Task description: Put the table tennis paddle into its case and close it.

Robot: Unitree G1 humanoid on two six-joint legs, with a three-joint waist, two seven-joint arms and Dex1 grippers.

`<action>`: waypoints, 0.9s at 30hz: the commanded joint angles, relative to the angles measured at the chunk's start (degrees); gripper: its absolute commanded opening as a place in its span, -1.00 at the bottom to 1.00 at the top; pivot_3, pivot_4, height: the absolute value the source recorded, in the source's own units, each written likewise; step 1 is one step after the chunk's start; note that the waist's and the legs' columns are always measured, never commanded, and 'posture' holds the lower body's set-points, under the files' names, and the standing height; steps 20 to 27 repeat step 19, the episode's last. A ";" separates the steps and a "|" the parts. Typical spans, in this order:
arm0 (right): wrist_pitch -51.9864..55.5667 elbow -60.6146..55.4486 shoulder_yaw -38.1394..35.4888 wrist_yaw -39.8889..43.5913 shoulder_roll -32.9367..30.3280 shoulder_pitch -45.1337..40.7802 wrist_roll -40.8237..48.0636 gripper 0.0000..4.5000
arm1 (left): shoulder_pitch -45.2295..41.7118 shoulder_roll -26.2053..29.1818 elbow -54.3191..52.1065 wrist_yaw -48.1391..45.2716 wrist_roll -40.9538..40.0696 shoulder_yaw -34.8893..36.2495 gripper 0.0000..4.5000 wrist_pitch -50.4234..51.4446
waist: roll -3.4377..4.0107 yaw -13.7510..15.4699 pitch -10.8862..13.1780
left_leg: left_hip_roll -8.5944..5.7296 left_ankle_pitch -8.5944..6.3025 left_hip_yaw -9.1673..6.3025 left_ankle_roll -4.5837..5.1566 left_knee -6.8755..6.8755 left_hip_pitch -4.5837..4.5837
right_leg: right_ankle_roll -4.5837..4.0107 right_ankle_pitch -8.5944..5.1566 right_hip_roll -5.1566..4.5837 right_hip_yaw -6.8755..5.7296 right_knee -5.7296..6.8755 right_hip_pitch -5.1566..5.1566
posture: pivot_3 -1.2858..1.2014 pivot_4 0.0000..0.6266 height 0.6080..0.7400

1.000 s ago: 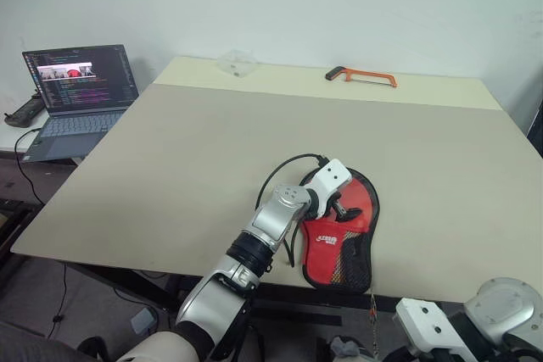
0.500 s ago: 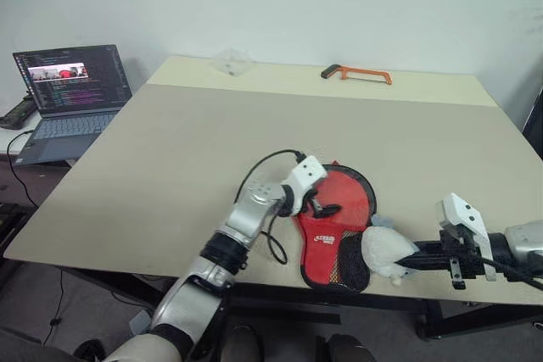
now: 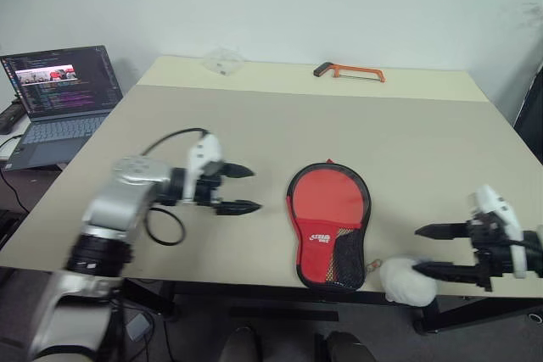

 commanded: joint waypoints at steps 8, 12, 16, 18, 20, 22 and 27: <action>5.59 -3.31 -24.46 1.83 -0.74 10.33 3.60 0.98 | 6.11 15.66 4.03 -8.28 -6.50 13.11 1.00 0.79 | -0.09 0.12 0.03 | 0.09 -0.01 0.10 0.00 0.02 0.05 | -0.25 -0.19 -0.11 0.02 -0.03 0.03 | 0.03 -0.52 1.00; 6.05 -4.74 -21.89 1.13 -1.35 8.93 5.34 0.98 | 8.26 15.37 2.76 -6.12 -6.20 12.84 1.00 -0.51 | -0.10 0.03 0.05 | 0.23 -0.01 0.24 -0.01 0.01 0.13 | -0.31 -0.15 -0.17 0.08 0.00 -0.05 | 0.03 -0.52 1.00; 6.44 -5.68 -19.02 -0.55 -1.48 5.30 7.41 0.98 | 11.61 15.40 0.89 -4.66 -6.25 13.88 1.00 -0.60 | -0.12 0.02 0.06 | 0.31 -0.01 0.27 -0.01 0.01 0.09 | -0.33 -0.14 -0.23 0.09 -0.03 -0.28 | 0.03 -0.52 1.00; 6.51 -6.25 -17.53 -1.25 -2.04 2.55 9.06 0.98 | 12.13 15.62 0.35 -3.70 -6.37 14.47 1.00 -0.33 | -0.11 0.01 0.06 | 0.30 -0.01 0.34 0.00 -0.02 -0.01 | -0.41 -0.09 -0.23 0.16 -0.02 -0.25 | 0.03 -0.52 1.00; 6.54 -6.74 -16.56 -1.98 -2.06 0.53 10.31 0.98 | 12.22 15.68 0.46 -3.19 -6.27 14.82 1.00 -0.59 | -0.11 0.01 0.06 | 0.28 -0.01 0.36 0.00 -0.02 -0.05 | -0.54 -0.01 -0.21 0.15 -0.01 -0.26 | 0.03 -0.52 1.00; 6.54 -6.74 -16.56 -1.98 -2.06 0.53 10.31 0.98 | 12.22 15.68 0.46 -3.19 -6.27 14.82 1.00 -0.59 | -0.11 0.01 0.06 | 0.28 -0.01 0.36 0.00 -0.02 -0.05 | -0.54 -0.01 -0.21 0.15 -0.01 -0.26 | 0.03 -0.52 1.00; 6.54 -6.74 -16.56 -1.98 -2.06 0.53 10.31 0.98 | 12.22 15.68 0.46 -3.19 -6.27 14.82 1.00 -0.59 | -0.11 0.01 0.06 | 0.28 -0.01 0.36 0.00 -0.02 -0.05 | -0.54 -0.01 -0.21 0.15 -0.01 -0.26 | 0.03 -0.52 1.00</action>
